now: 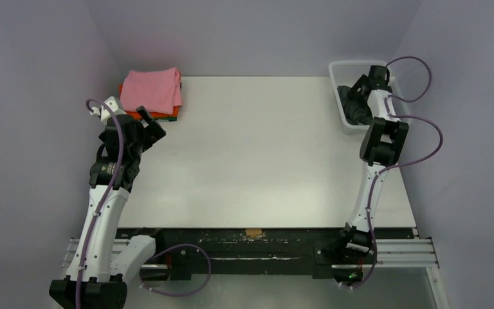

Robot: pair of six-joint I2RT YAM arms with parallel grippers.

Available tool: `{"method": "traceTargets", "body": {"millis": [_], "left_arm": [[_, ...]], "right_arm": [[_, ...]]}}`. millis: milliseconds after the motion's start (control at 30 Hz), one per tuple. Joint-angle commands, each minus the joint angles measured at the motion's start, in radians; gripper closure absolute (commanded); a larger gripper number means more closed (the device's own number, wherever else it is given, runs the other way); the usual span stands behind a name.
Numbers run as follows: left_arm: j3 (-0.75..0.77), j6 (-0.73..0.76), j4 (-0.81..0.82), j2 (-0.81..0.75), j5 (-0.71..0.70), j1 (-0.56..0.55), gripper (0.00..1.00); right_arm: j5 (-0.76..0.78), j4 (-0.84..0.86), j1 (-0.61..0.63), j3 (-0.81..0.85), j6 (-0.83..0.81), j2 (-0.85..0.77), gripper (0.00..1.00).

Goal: Fold and stack the t-shirts
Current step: Grab crumpled tshirt from bin with the right arm, then move the tshirt to the center of the board

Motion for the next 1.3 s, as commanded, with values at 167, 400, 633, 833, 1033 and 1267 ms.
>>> {"method": "traceTargets", "body": {"millis": [167, 400, 633, 833, 1033, 1267], "left_arm": [[0.035, -0.046, 0.004, -0.012, 0.002, 0.003, 0.0], [0.024, -0.017, 0.083, -0.014, 0.105, 0.003, 0.0], [-0.012, -0.005, 0.224, 0.011, 0.276, 0.003, 0.0], [-0.004, 0.025, 0.222, 0.036, 0.321, 0.003, 0.0], [-0.039, 0.0, 0.203, -0.006, 0.231, 0.003, 0.0], [-0.064, -0.037, 0.136, 0.015, 0.21, 0.003, 0.0]], "right_arm": [[-0.185, -0.017, -0.004, -0.024, 0.03, -0.073, 0.97], [-0.265, 0.331, 0.036, -0.376, 0.059, -0.531, 1.0], [-0.543, 0.35, 0.236, -0.413, -0.07, -0.809, 1.0], [-0.802, 0.248, 0.507, -0.302, -0.168, -0.862, 1.0], [-0.759, 0.285, 0.521, -0.557, -0.119, -0.965, 1.0], [-0.245, 0.138, 0.504, -1.011, -0.177, -1.117, 0.85]]}}
